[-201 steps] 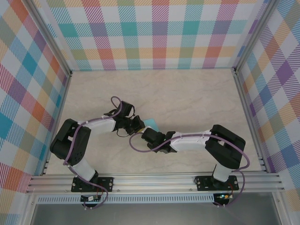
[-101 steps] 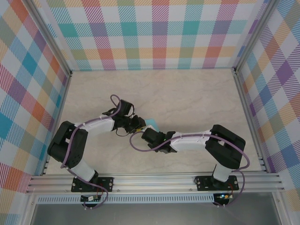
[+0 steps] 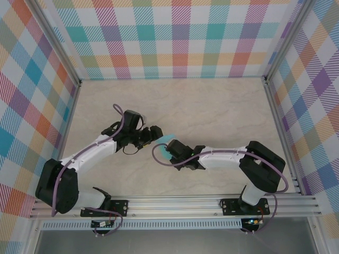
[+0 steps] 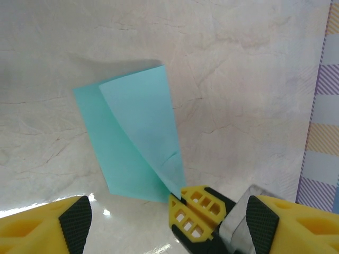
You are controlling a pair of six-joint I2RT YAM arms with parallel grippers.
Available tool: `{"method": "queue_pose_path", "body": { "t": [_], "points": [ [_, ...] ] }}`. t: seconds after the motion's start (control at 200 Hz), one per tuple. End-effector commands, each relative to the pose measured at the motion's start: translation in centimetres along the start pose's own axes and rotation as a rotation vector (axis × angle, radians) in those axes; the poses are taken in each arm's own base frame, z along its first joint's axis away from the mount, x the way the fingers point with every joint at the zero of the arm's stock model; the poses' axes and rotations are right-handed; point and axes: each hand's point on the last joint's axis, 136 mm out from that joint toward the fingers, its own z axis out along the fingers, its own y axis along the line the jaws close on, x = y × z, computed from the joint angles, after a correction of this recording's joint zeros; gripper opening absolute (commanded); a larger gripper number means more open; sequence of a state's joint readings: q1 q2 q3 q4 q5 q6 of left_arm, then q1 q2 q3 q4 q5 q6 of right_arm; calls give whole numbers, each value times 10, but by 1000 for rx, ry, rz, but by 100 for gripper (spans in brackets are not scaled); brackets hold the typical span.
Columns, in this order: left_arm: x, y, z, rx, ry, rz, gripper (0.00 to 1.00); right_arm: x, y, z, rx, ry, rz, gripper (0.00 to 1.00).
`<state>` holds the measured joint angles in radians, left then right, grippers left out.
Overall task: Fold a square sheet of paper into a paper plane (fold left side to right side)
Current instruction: Fourth fold the wing at the center of the table.
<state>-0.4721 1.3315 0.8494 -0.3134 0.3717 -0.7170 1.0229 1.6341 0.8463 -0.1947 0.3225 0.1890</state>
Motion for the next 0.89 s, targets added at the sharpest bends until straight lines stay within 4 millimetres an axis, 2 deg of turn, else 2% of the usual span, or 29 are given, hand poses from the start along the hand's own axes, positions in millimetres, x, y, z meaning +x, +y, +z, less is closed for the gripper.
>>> {"method": "queue_pose_path", "body": {
  "t": [0.0, 0.215, 0.26, 0.52, 0.72, 0.89],
  "points": [
    [14, 24, 3, -54, 39, -17, 79, -4, 10, -7, -125, -10, 70, 11],
    [26, 29, 15, -23, 90, -37, 78, -2, 4, -8, -265, 11, 185, 11],
    [23, 23, 20, 6, 83, -27, 77, -2, 3, -8, -294, 16, 204, 12],
    [37, 9, 52, 37, 162, -1, 59, -5, 2, -4, -431, 37, 270, 12],
    [42, 2, 70, 34, 198, 17, 56, -5, 2, -1, -508, 57, 309, 12],
    [44, -1, 80, 30, 212, 16, 55, 1, 0, 5, -517, 88, 336, 12]
  ]
}}
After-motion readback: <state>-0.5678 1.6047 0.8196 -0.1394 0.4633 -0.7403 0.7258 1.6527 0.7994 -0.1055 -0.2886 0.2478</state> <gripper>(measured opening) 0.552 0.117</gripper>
